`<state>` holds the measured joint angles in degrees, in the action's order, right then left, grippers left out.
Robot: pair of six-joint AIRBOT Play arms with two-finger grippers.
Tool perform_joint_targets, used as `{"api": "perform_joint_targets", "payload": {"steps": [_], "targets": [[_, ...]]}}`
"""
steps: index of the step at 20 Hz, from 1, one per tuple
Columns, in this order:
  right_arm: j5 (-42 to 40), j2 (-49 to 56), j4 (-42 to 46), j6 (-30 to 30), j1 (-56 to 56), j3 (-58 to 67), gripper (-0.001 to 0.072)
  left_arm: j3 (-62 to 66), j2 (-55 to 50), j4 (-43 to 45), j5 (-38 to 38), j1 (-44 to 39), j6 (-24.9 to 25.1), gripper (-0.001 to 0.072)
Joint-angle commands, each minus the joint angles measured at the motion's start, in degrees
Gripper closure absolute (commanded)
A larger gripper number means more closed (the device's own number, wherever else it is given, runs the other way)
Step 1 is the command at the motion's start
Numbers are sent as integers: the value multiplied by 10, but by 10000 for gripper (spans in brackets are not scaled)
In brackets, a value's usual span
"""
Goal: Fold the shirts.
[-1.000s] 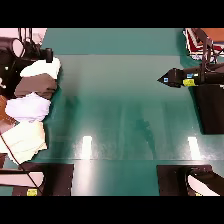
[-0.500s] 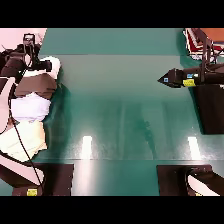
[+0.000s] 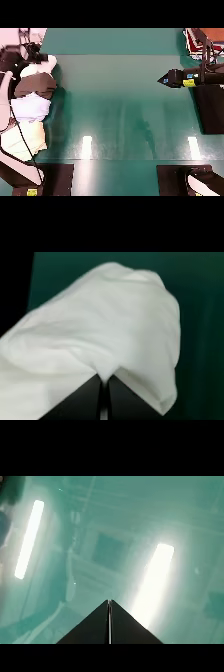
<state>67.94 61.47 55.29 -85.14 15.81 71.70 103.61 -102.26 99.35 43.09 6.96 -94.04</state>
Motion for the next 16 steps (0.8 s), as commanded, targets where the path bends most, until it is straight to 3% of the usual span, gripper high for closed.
{"api": "perform_joint_targets", "payload": {"steps": [1, 5, 8, 12, 16], "targets": [[-1, 0, 0, 0, 0, 23, 692, 99, 60, -2, 46, -5, 0, 683], [-10, 0, 35, 2, 0, 117, 692, 150, 217, -4, 70, -48, 38, 683], [-9, 0, 67, 2, 0, 183, 692, 146, 310, -4, 160, -108, 60, 683], [-9, 0, 78, 2, 0, 246, 692, 113, 334, -7, 287, -226, 53, 683], [14, 0, 77, 2, 0, 281, 692, -42, 324, -33, 289, -383, 11, 682]]}}
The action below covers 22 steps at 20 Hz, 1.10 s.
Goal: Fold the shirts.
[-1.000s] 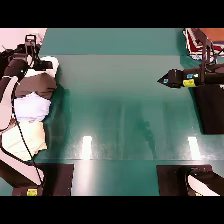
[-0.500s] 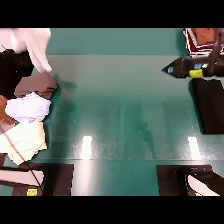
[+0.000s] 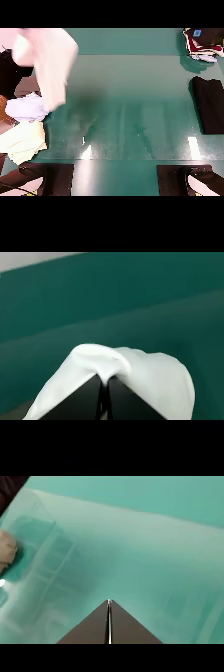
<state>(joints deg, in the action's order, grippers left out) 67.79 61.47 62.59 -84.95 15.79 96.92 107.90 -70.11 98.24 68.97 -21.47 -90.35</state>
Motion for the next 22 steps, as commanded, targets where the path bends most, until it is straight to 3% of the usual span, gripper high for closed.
{"api": "perform_joint_targets", "payload": {"steps": [1, 2, 3, 4, 5, 10, 13, 17, 22], "targets": [[25, 0, 4, 0, 0, 35, 692, -127, -3, -42, 20, -132, -28, 681], [34, 0, 4, 0, 0, 40, 692, -173, -10, -73, 2, -164, -27, 679], [42, 0, 4, 0, 0, 43, 692, -216, -15, -96, -24, -189, -27, 554], [47, -1, 4, 0, 0, 43, 692, -248, -19, -104, -52, -205, -27, 248], [53, -1, 4, 0, 0, 43, 692, -271, -19, -103, -72, -210, -27, 153], [67, -1, 4, 0, 0, 43, 692, -274, -22, -68, -76, -108, -27, 155], [75, 0, 5, 0, 0, 43, 692, -275, -63, -165, -107, -7, -19, 155], [79, 0, 4, 0, 0, 42, 692, -274, -166, -342, -149, 85, 29, 155], [79, 0, 4, -1, 0, 31, 692, -274, -268, -514, -211, 116, 101, 156]]}}
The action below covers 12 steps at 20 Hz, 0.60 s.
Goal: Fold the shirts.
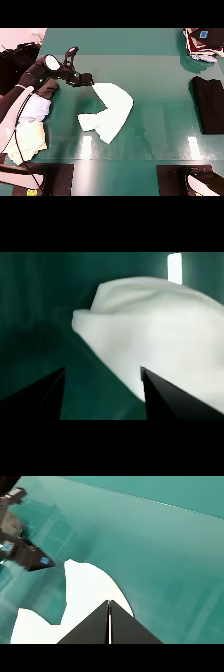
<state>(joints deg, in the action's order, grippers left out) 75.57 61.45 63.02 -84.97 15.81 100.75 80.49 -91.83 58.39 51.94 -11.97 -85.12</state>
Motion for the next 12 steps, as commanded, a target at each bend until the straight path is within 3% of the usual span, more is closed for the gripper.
{"api": "perform_joint_targets", "payload": {"steps": [1, 5, 10, 11, 12], "targets": [[1, 0, -1, -1, 0, -16, 692, 0, -59, -136, -57, 19, 63, 156], [-4, 0, -4, -14, 0, -63, 692, 0, -69, -154, -79, 19, 76, 157], [-11, 0, -5, -16, 0, -117, 692, 0, -69, -137, -43, 19, 76, 158], [-12, 0, -5, -16, 0, -123, 692, 0, -69, -137, -42, 19, 76, 184], [-12, 0, -5, -16, 0, -129, 692, 0, -69, -137, -36, 19, 76, 331]]}}
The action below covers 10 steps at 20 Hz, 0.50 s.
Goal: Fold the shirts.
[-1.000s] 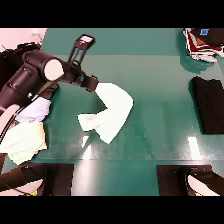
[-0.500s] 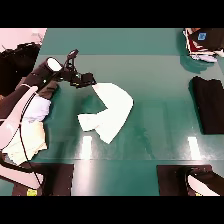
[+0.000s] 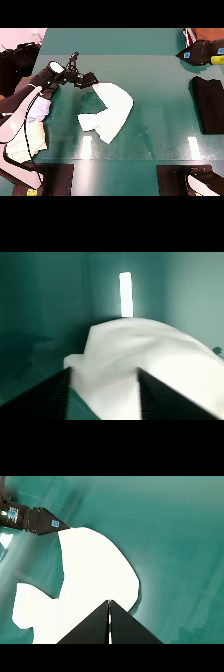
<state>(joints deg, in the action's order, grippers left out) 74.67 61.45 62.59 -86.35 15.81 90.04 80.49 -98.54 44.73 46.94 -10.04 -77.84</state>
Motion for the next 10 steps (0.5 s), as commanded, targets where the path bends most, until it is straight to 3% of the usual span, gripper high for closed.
{"api": "perform_joint_targets", "payload": {"steps": [1, 3, 7, 10], "targets": [[-2, 0, -1, -2, 0, -26, 693, 0, -2, -1, 18, -2, 4, 456], [-3, 0, 0, -2, 0, -34, 692, 0, -2, 1, 22, -9, 22, 674], [16, -1, 0, -4, 0, -73, 692, 22, 10, 9, 59, 9, 27, 682], [29, -1, 0, -38, 6, -166, 691, 73, 63, 90, 71, 43, 27, 682]]}}
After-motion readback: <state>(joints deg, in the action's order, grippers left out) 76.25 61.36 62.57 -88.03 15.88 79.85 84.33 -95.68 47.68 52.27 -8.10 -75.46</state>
